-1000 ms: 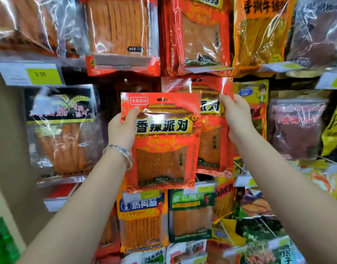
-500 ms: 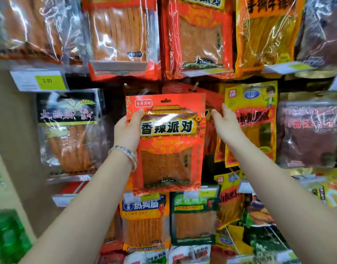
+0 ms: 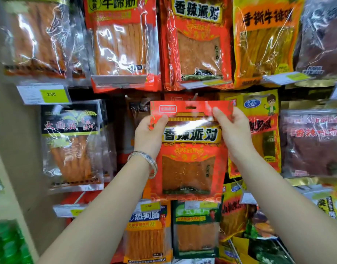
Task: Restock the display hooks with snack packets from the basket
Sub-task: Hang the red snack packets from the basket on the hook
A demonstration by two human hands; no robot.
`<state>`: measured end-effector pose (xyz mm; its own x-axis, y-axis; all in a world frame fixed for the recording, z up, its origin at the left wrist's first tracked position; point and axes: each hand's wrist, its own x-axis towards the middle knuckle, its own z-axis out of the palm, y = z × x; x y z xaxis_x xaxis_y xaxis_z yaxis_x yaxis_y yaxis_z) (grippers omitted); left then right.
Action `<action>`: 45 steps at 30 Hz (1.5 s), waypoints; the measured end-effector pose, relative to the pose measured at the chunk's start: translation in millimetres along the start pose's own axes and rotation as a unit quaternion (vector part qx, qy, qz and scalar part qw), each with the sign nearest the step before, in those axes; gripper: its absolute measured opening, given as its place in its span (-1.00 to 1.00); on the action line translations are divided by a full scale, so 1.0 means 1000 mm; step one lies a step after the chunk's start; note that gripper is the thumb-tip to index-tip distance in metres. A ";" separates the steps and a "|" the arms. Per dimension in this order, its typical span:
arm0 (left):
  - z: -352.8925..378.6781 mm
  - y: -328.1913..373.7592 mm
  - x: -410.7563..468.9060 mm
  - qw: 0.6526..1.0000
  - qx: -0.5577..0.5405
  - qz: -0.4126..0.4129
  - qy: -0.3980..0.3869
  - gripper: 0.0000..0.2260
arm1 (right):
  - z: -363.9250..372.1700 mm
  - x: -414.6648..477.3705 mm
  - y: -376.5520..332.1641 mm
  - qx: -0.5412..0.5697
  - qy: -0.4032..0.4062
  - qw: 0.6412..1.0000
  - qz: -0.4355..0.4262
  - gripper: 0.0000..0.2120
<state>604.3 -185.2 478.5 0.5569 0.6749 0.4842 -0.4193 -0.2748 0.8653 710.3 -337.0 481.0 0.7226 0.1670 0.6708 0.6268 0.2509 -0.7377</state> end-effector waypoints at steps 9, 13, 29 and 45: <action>0.019 0.026 0.008 0.968 0.072 0.233 -0.057 -0.58 | -0.007 0.033 -0.008 -0.020 0.050 0.997 -0.048 -0.96; 0.028 0.026 0.011 0.965 0.076 0.235 -0.092 -0.54 | 0.001 0.041 -0.009 -0.014 0.063 0.998 -0.006 -0.91; 0.024 -0.001 0.017 0.961 0.082 0.247 -0.095 -0.45 | 0.006 0.045 0.016 -0.091 0.071 0.993 -0.022 -0.85; 0.008 -0.126 0.041 0.951 0.230 0.115 -0.171 -0.34 | 0.011 -0.011 0.121 -0.481 -0.052 0.836 -0.259 -0.47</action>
<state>685.8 -128.1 390.0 0.7218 0.3205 0.6135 -0.2445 -0.7112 0.6591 775.0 -298.5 385.3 0.2839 0.3682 0.8853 0.8282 -0.5594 -0.0330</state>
